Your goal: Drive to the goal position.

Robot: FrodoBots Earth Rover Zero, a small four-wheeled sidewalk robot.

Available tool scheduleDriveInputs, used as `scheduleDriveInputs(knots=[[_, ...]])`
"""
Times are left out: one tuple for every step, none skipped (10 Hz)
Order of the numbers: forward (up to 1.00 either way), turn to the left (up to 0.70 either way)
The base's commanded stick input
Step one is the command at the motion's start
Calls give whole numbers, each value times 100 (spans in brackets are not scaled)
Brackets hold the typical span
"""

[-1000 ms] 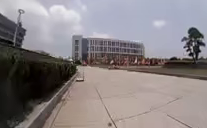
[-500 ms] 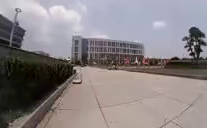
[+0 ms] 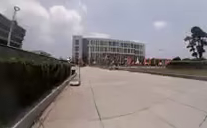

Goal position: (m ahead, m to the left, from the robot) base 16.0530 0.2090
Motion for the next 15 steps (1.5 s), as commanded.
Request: scheduleDriveInputs(knots=[[85,0],[85,6],[85,28],[85,8],[85,0],[85,0],[85,3],[85,14],[85,24],[85,15],[85,0],[85,0],[85,0],[85,0],[85,0]])
